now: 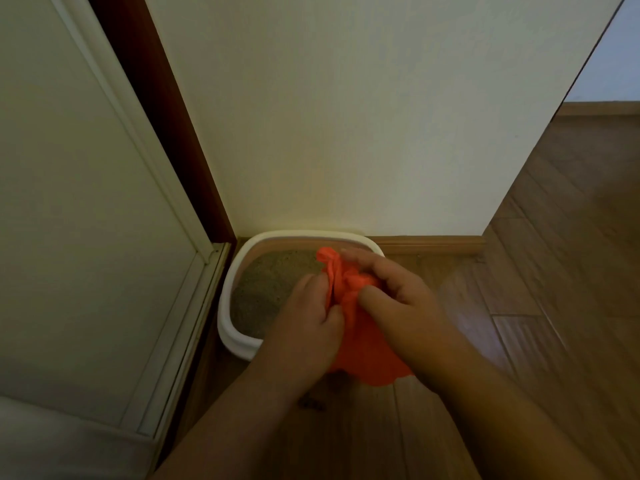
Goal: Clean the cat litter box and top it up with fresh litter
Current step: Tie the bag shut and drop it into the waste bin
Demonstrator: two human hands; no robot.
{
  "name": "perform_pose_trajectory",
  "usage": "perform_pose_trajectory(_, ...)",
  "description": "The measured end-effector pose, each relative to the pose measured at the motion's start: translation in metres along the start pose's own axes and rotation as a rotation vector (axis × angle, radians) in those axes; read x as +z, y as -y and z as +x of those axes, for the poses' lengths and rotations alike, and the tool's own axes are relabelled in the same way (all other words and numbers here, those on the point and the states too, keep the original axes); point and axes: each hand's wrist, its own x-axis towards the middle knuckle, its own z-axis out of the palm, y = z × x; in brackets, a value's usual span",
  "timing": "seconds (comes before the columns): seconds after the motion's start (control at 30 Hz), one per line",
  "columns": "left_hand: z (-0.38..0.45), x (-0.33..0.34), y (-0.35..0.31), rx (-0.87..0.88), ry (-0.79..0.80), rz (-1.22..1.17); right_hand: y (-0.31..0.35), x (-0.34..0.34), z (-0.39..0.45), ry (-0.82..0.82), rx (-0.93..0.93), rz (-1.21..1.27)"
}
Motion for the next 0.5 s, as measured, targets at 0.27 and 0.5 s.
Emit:
perform_pose_trajectory(0.27, -0.009, -0.003, -0.014, -0.116, 0.265, -0.264, -0.004, 0.005, 0.001, -0.019, -0.057, -0.395)
perform_pose_trajectory(0.5, -0.006, -0.002, -0.012, -0.150, 0.199, -0.354, 0.002, -0.010, 0.006, -0.327, -0.020, -0.254)
